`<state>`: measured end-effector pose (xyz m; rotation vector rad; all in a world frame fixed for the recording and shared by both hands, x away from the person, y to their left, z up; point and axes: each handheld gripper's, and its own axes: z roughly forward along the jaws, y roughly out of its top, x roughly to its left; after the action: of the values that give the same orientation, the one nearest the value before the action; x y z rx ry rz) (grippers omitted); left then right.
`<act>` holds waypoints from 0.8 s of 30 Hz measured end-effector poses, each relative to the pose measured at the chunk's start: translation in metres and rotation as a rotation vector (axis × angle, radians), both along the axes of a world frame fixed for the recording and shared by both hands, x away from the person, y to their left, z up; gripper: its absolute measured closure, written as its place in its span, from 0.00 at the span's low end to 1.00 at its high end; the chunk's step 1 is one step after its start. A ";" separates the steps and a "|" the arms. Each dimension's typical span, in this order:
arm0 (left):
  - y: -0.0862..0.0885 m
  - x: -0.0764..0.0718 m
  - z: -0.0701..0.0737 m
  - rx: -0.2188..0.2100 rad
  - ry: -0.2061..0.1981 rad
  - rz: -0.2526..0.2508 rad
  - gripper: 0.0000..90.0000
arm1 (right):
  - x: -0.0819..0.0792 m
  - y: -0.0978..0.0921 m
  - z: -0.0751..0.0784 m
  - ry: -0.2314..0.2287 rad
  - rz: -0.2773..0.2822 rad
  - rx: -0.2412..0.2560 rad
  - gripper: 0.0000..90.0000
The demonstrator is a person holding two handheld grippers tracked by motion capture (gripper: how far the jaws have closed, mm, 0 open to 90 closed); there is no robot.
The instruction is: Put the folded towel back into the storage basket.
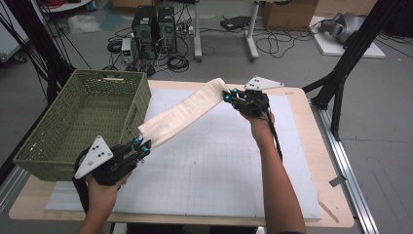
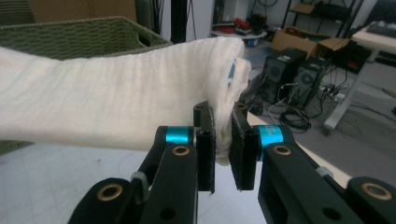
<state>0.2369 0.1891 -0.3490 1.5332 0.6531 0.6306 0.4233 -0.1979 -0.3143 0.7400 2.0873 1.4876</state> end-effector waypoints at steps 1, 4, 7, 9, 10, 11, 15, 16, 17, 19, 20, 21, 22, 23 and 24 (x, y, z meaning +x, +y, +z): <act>0.002 0.000 0.001 0.000 -0.002 0.005 0.91 | 0.002 0.003 0.002 -0.003 0.006 -0.006 0.91; 0.010 -0.001 0.004 -0.015 -0.001 0.025 0.92 | 0.009 0.014 0.010 -0.004 0.023 -0.005 0.91; 0.017 -0.002 0.005 -0.025 -0.002 0.045 0.92 | 0.015 0.026 0.015 -0.008 0.038 -0.013 0.91; 0.021 -0.003 0.006 -0.027 0.001 0.052 0.92 | 0.019 0.034 0.018 -0.010 0.044 -0.019 0.91; 0.022 -0.004 0.006 -0.026 0.000 0.056 0.92 | 0.022 0.038 0.018 -0.008 0.049 -0.011 0.91; 0.024 -0.005 0.007 -0.025 -0.002 0.058 0.92 | 0.024 0.042 0.018 -0.003 0.054 -0.012 0.91; 0.031 -0.007 0.009 -0.036 -0.009 0.077 0.92 | 0.033 0.060 0.022 0.003 0.072 -0.033 0.91; 0.033 -0.008 0.010 -0.038 -0.011 0.084 0.92 | 0.035 0.065 0.023 -0.005 0.074 -0.026 0.91; 0.035 -0.008 0.011 -0.039 -0.012 0.090 0.92 | 0.038 0.069 0.025 -0.004 0.077 -0.026 0.91; 0.037 -0.008 0.011 -0.041 -0.011 0.096 0.92 | 0.044 0.079 0.029 0.002 0.090 -0.043 0.91; 0.041 -0.009 0.012 -0.040 -0.013 0.109 0.92 | 0.045 0.084 0.030 -0.010 0.097 -0.042 0.91; 0.043 -0.009 0.012 -0.042 -0.012 0.115 0.92 | 0.047 0.088 0.032 -0.010 0.100 -0.038 0.91; 0.045 -0.010 0.012 -0.047 -0.013 0.120 0.92 | 0.050 0.092 0.033 -0.010 0.105 -0.038 0.91; 0.047 -0.010 0.012 -0.051 -0.011 0.124 0.92 | 0.052 0.097 0.034 -0.008 0.111 -0.037 0.91; 0.047 -0.010 0.012 -0.051 -0.011 0.124 0.92 | 0.054 0.101 0.035 -0.002 0.116 -0.043 0.91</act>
<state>0.2268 0.2358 -0.3367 1.4491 0.7549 0.7108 0.4773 -0.0966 -0.2789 0.6104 2.1870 1.4979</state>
